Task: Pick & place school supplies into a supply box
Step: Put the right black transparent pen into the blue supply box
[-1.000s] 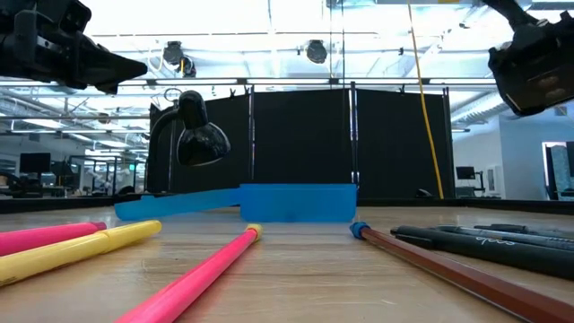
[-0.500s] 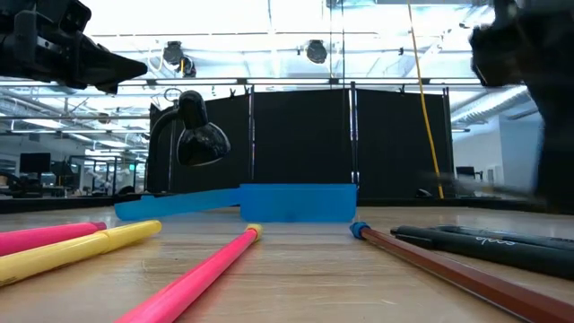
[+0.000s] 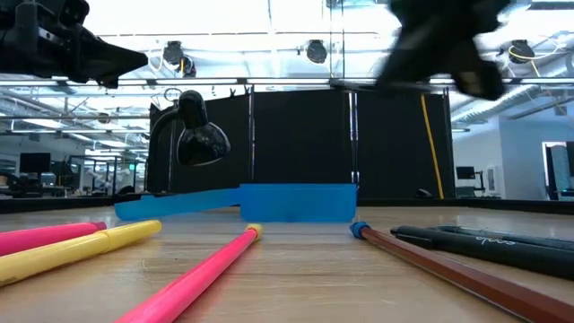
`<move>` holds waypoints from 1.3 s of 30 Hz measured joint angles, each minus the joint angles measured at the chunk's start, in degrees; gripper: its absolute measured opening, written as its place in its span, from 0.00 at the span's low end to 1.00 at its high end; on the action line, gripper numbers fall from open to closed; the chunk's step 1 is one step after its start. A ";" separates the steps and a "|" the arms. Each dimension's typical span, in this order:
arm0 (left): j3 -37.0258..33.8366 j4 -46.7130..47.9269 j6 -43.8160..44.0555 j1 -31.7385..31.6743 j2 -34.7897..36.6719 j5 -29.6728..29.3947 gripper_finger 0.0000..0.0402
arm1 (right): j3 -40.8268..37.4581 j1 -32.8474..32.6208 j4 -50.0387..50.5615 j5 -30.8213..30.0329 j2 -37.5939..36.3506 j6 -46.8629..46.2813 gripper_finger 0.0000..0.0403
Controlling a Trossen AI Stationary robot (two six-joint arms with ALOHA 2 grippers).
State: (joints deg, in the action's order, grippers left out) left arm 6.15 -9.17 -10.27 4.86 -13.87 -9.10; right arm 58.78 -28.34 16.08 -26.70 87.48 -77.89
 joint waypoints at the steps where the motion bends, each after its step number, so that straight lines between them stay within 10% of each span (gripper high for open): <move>1: 0.00 -0.23 0.00 0.00 0.00 -0.01 0.08 | 0.00 2.38 -2.00 1.47 -0.15 2.99 0.05; 15: 0.00 0.52 -5.58 -0.02 0.00 -3.19 0.08 | 0.07 29.19 -8.99 11.42 0.59 15.42 0.05; 27: 0.00 0.94 -8.26 -0.01 0.00 -4.92 0.08 | 1.31 31.28 -19.92 22.48 14.39 9.85 0.05; 39: 0.00 -0.02 -9.98 -0.02 0.00 -4.92 0.08 | 4.07 32.47 -10.23 20.31 16.61 6.99 0.05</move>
State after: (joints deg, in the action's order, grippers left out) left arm 6.15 -9.19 -20.25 4.84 -13.87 -14.02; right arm 62.85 4.13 5.84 -6.39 104.09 -70.90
